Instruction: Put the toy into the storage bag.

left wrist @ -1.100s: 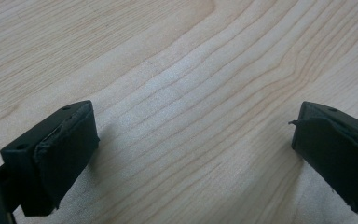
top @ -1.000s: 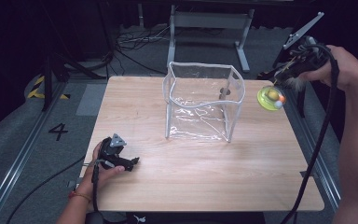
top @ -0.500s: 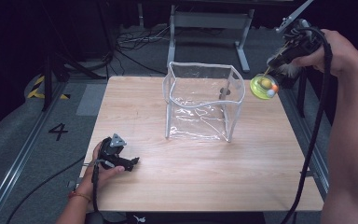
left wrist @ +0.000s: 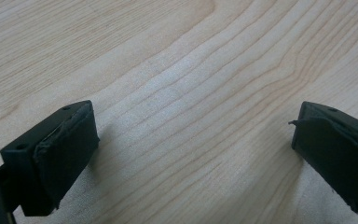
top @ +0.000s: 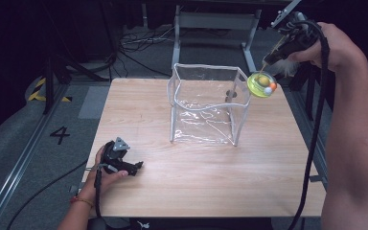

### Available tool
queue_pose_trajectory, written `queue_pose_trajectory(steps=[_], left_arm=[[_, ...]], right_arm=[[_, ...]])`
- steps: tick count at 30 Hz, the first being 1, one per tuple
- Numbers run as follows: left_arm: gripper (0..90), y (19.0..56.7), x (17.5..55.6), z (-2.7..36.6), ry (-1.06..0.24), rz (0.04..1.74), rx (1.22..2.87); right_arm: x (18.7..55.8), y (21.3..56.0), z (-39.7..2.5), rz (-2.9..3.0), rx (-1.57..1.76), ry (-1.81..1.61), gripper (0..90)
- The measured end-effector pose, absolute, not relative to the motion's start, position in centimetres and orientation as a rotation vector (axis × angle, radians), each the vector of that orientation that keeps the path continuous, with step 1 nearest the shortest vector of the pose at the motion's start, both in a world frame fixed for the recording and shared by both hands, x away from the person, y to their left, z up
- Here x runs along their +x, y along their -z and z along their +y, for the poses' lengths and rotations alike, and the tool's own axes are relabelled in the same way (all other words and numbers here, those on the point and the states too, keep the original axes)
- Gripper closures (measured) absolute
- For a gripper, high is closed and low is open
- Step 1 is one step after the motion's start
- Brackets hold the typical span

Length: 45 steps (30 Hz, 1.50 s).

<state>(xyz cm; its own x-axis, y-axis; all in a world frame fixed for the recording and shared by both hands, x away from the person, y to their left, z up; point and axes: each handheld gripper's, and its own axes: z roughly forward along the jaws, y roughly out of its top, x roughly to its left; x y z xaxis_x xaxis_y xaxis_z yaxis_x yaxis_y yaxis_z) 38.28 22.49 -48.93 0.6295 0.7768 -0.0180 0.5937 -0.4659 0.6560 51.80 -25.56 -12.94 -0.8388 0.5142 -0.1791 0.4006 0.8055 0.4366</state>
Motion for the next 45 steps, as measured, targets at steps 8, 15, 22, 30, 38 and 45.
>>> queue_pose_trajectory(steps=[8, 15, 22, 30, 38, 45], left_arm=[[0.6, 48.9, 38.3, 22.5, -0.376, 1.067, 2.219], [0.6, 48.9, 38.3, 22.5, -0.376, 1.067, 2.22], [0.6, 48.9, 38.3, 22.5, -0.376, 1.066, 2.22], [0.6, 48.9, 38.3, 22.5, -0.376, 1.067, 2.22], [0.6, 48.9, 38.3, 22.5, -0.376, 1.067, 2.219], [0.6, 48.9, 38.3, 22.5, -0.377, 1.067, 2.219]], right_arm=[[52.0, 12.2, -24.2, 2.701, 0.669, -0.563, 88.3], [52.1, 11.9, -22.3, 2.709, 0.632, -0.564, 88.2], [52.3, 12.2, -20.6, 2.727, 0.602, -0.57, 88.0], [52.3, 12.5, -18.9, 2.736, 0.576, -0.557, 88.1], [52.8, 15.2, -16.6, 2.794, 0.53, -0.567, 87.6], [52.5, 16.9, -15.7, 2.827, 0.495, -0.553, 87.9]])
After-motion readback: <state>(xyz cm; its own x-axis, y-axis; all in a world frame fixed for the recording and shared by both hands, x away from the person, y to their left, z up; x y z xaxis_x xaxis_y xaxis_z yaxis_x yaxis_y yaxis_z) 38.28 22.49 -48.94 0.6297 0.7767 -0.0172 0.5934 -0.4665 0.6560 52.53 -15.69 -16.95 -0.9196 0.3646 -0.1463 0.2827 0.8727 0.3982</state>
